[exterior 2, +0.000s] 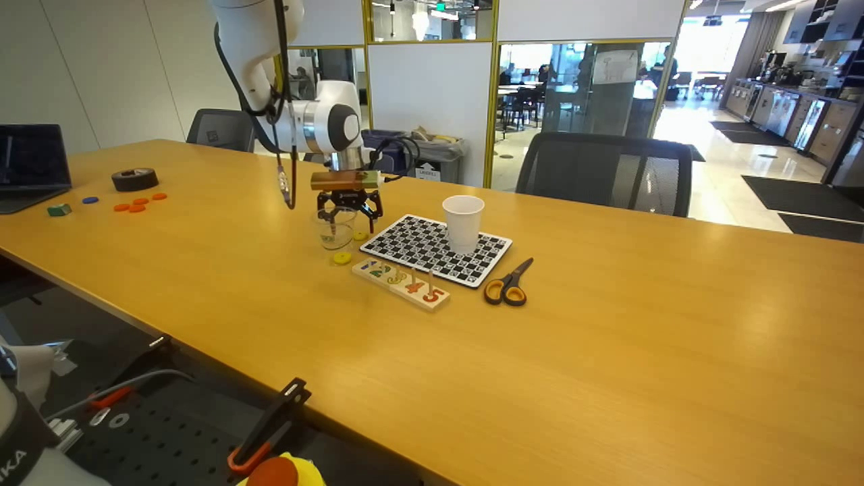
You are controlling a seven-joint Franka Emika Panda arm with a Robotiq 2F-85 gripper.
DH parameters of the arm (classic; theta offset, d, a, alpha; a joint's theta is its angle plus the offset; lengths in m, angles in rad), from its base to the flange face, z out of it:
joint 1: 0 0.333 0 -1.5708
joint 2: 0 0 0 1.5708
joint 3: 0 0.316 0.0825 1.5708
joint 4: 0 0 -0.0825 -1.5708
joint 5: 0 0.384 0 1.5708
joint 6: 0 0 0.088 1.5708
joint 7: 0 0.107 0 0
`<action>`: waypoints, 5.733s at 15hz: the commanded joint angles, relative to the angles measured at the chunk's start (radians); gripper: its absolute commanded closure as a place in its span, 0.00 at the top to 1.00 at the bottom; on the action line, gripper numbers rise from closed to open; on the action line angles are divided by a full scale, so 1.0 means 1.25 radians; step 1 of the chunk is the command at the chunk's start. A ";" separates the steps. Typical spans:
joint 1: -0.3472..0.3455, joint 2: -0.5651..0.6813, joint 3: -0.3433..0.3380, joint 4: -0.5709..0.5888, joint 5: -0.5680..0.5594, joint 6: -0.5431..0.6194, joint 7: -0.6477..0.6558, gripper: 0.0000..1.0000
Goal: Pick up the orange tokens from the table and put them in the white cup. Put the yellow tokens in the colourless cup.
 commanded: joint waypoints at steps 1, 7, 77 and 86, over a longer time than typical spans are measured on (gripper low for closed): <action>-0.001 0.023 0.006 0.048 -0.008 -0.031 -0.009 1.00; -0.004 0.028 0.007 0.054 -0.006 -0.029 -0.010 0.66; -0.098 -1.152 -0.085 -0.665 0.040 -0.523 0.187 1.00; -0.106 -1.125 -0.126 -0.673 0.034 -0.516 0.128 1.00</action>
